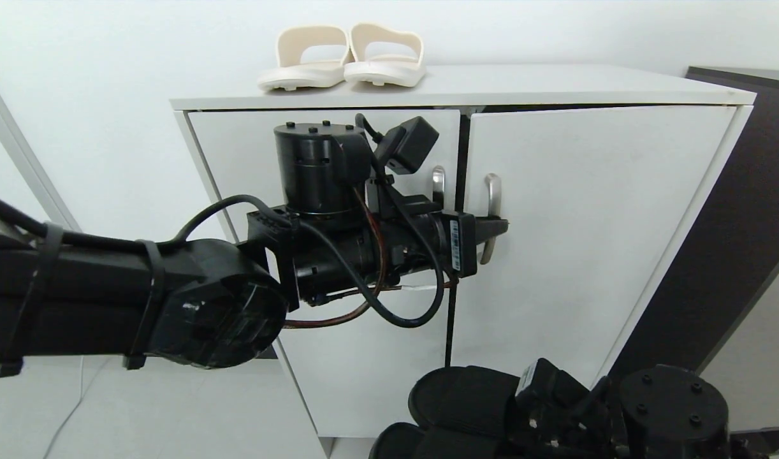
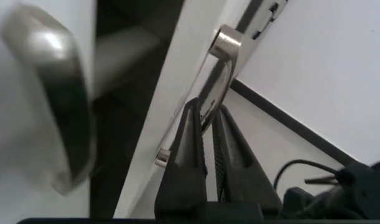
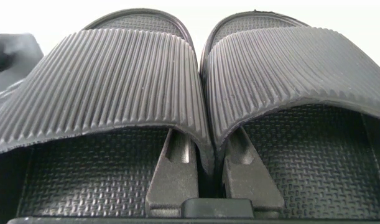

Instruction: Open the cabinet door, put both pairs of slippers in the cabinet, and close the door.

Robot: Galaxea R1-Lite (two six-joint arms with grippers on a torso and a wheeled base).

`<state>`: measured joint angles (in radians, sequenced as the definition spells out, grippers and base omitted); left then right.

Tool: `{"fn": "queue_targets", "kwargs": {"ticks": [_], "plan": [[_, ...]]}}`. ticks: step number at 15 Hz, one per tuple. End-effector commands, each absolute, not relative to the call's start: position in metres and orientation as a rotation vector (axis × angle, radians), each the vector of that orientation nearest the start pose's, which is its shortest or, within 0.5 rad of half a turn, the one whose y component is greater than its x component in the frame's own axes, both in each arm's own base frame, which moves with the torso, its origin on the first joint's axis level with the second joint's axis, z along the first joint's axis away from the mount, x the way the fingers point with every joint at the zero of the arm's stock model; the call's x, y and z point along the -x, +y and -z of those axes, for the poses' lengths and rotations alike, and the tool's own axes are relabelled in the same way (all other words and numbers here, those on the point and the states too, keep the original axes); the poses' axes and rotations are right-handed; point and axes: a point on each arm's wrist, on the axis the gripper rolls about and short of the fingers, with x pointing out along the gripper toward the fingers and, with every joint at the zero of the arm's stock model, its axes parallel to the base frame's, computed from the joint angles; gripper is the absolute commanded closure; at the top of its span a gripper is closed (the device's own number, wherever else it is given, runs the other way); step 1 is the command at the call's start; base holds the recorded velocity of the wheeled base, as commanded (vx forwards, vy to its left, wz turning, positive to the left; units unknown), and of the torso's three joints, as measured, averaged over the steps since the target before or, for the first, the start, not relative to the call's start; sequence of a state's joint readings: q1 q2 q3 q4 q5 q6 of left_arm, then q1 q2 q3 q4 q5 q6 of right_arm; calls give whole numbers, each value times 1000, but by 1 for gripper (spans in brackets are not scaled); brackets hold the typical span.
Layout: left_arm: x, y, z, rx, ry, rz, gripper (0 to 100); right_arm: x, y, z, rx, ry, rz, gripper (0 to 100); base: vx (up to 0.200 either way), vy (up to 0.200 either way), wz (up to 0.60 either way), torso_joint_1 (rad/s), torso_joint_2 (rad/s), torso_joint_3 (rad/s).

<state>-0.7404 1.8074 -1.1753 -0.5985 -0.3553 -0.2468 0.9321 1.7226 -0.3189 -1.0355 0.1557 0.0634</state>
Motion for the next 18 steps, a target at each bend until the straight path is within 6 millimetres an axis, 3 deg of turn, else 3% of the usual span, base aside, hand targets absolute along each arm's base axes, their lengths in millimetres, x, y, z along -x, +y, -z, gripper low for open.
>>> {"fn": "queue_targets", "kwargs": {"ticks": [1,5,12,14,18], "plan": [[-240,-241,-255,219,153,1113,100,-134,189,-102,101,382,-1125,100,0,0,0,0,0,0],[-213,-236,-257,214,154,1161,100,-131,185,-105,106,367,-1140,100,0,0,0,0,0,0],[-185,-203,-261,224,132,1164,100,-126,181,-99,146,377,-1193,100,0,0,0,0,0,0],[-185,-202,-262,253,121,1162,100,-125,181,-98,149,379,-1196,100,0,0,0,0,0,0],[-221,-203,-253,318,145,1074,100,-122,181,-97,171,374,-1212,100,0,0,0,0,0,0]]}}
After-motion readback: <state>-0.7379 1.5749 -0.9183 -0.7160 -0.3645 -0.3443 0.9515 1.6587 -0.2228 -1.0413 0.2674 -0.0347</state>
